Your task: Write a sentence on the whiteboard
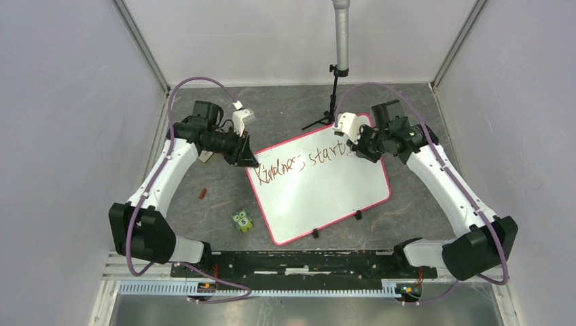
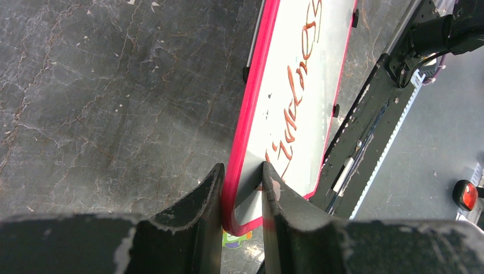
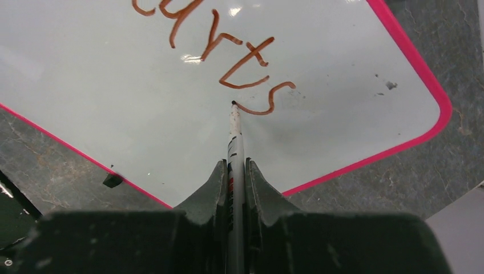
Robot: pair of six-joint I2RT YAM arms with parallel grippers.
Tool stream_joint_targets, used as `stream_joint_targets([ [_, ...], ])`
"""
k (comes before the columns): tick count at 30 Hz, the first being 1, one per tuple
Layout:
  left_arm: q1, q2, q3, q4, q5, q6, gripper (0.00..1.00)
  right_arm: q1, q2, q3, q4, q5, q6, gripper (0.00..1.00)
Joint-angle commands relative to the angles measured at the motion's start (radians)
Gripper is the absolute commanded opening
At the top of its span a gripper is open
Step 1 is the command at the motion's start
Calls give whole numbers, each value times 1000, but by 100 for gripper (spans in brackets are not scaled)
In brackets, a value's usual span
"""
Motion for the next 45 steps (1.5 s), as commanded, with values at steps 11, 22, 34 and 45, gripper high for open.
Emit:
stream_joint_targets([
  [11,-10,-45,-18,17,-42,23,27,34,-29,131,-81,-211,10,0],
  [22,8,-120,-37,-39,46,41,61,215,-36,64,66,-229,125,0],
  [34,36,-101,-83,4,95,16,61,476,-78,-163,348,-165,216,0],
  [45,36,-58,-99,45,92,-14,29,696,-34,-214,423,-54,241,0],
])
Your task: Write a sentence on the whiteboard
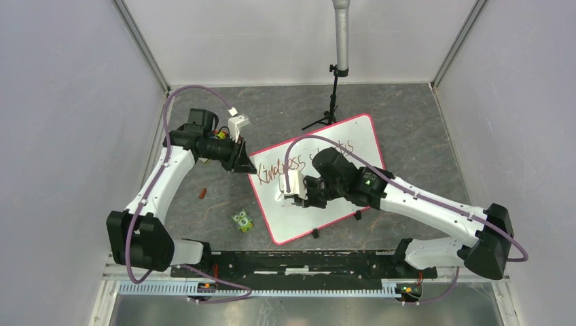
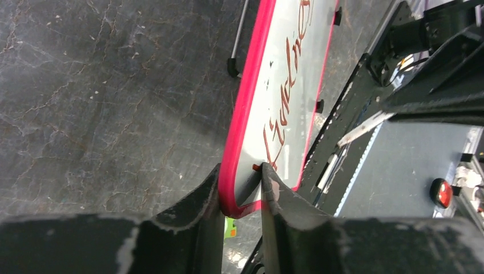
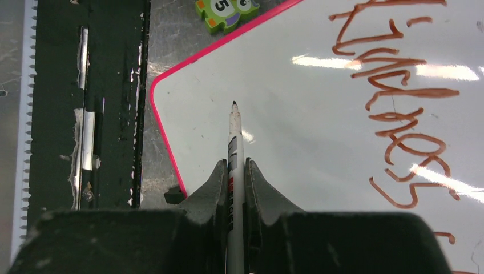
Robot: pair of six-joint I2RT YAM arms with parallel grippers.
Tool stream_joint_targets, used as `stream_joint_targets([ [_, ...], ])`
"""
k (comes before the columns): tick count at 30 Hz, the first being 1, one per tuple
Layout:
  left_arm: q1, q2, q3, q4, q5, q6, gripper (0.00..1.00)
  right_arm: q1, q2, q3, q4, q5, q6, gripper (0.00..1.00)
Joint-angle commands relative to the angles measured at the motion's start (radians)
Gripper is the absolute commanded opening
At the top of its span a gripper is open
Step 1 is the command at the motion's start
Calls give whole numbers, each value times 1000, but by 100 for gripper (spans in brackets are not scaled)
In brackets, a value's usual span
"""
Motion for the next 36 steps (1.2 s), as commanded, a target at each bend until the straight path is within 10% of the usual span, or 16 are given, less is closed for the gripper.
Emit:
stream_joint_targets([
  [1,1,3,-9,36,35,-10,27,74,23,4,78,97,23,0],
  [13,1,-6,-26,51,1,-32,3,119,49,-22,117,265,39,0],
  [36,1,-7,-26,52,-14,-31,2,121,83,-52,86,326,12,0],
])
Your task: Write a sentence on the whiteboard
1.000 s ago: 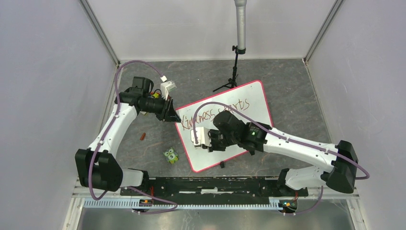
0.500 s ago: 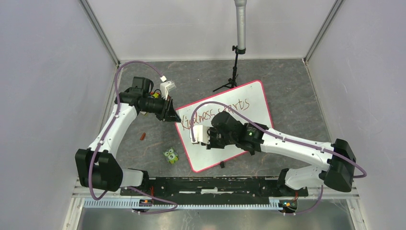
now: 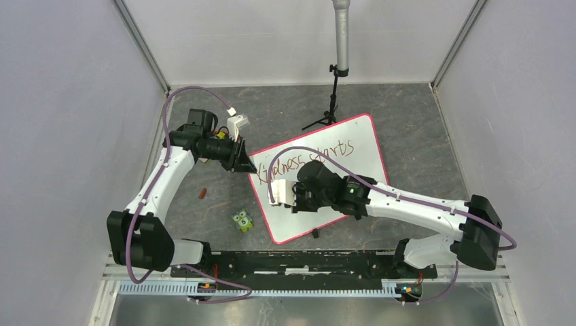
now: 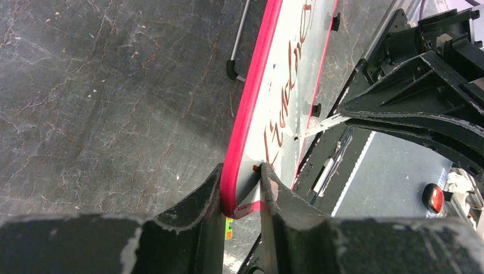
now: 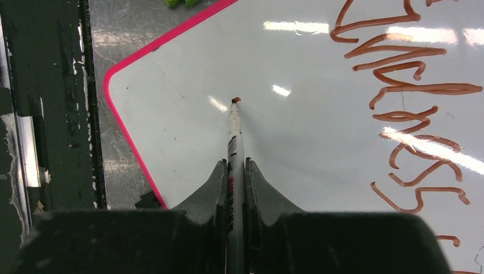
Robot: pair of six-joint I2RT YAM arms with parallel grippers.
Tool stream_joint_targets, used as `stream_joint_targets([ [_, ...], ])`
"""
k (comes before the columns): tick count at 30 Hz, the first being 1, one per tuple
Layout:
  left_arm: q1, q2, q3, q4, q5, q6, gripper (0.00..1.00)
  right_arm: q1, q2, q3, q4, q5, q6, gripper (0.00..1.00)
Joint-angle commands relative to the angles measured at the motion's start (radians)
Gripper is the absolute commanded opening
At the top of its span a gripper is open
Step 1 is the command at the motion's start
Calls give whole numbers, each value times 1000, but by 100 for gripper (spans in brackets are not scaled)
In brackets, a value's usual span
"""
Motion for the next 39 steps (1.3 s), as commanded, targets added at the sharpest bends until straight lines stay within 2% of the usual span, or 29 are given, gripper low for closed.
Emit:
stream_joint_targets([
  [1,-11,-9,-15,36,-42,12,3,2,-9,-33,-13,38,-10,0],
  [9,-11,0,-9,35,-40,12,2,2,-18,-68,-31,7,-14,0],
  [27,-11,-4,-10,36,-44,10,2,-32,-11,30,-35,69,-15,0],
  [39,-10,-5,-12,36,-45,12,3,-31,-42,-59,-54,38,-11,0],
])
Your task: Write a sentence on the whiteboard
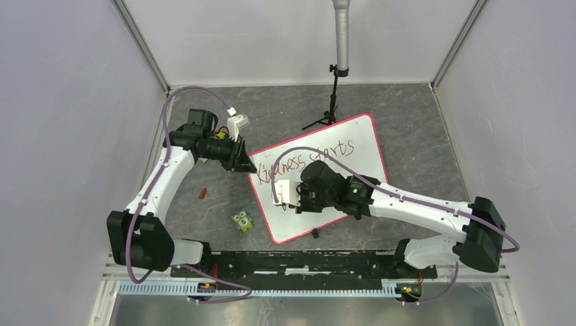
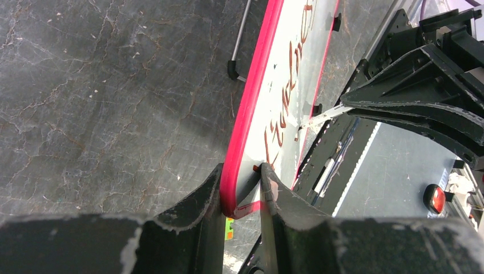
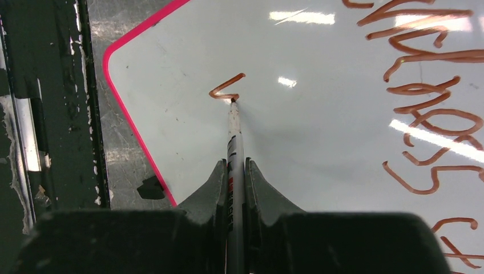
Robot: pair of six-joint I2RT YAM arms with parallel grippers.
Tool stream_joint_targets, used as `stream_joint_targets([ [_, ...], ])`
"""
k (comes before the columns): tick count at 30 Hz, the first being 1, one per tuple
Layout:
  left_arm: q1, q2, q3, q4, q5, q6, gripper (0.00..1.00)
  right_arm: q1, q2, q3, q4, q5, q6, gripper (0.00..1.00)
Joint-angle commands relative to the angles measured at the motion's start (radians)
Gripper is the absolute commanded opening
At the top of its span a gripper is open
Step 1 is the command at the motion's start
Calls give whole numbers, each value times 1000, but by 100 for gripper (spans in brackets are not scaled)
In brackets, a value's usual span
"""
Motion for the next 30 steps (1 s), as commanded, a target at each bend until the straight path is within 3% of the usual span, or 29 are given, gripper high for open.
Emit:
stream_joint_targets([
  [1,-10,-4,-10,31,-40,12,2,-14,-27,-51,-19,35,-10,0],
  [20,-10,0,-8,32,-44,12,2,-45,-25,33,-35,64,-24,0],
  [30,-10,0,-8,32,-41,11,2,-47,-82,24,-65,-5,-25,0],
])
